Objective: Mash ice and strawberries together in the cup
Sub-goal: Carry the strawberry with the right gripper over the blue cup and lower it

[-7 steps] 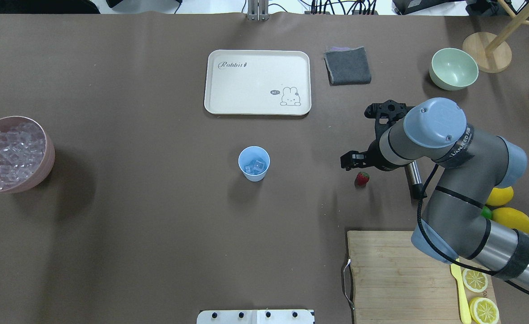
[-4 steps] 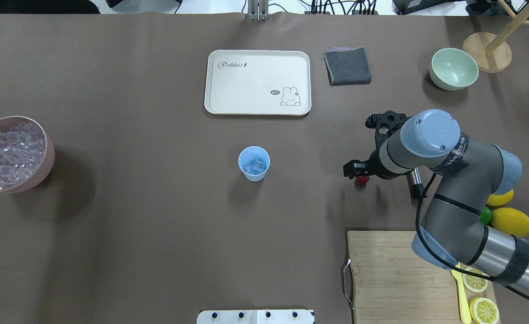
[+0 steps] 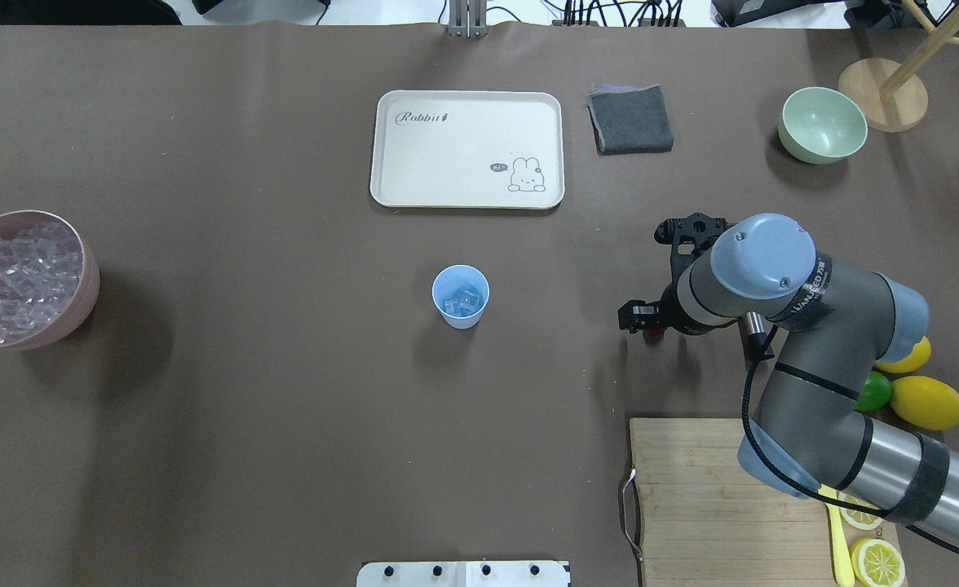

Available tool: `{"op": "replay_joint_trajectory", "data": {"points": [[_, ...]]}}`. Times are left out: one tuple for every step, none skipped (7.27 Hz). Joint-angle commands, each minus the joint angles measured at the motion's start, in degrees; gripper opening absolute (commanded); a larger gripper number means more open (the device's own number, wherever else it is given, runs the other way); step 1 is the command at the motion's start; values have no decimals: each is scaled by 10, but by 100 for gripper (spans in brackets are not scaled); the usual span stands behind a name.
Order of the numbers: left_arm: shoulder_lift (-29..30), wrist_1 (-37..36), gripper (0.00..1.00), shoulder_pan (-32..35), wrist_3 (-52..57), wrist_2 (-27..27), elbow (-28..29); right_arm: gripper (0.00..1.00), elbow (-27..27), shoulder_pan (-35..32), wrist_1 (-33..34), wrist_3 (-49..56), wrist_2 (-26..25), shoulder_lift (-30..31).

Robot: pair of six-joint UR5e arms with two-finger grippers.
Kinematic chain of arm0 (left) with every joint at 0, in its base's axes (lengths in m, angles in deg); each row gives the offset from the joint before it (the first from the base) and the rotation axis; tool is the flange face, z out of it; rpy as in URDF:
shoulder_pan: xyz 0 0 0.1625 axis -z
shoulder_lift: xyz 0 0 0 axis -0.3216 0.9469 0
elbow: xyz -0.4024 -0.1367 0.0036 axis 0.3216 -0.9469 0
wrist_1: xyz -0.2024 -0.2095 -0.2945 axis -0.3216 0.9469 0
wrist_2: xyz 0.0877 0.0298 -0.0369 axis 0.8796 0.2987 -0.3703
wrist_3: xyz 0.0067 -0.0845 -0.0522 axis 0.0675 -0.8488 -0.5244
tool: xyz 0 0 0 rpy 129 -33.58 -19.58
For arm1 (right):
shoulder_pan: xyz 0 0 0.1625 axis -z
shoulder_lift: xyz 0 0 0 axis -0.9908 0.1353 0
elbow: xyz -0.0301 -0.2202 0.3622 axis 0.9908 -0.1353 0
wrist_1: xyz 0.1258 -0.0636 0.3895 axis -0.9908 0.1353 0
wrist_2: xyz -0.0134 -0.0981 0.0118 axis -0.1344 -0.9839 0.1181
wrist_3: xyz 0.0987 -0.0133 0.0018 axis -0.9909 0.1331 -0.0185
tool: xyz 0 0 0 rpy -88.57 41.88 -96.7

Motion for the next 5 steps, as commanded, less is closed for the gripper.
{"op": "replay_joint_trajectory", "data": {"points": [[-1,0,99,0,0,0,1,38,0,9,-1,-13,-6,-1],[0,0,99,0,0,-1,1,6,1,10,-1,-13,-6,-1],[0,0,99,0,0,-1,0,0,5,10,-1,-12,-6,-2],[0,0,100,0,0,0,0,0,16,10,-1,-13,-6,-9],[0,0,100,0,0,0,0,0,36,7,0,-12,-7,-16]]}}
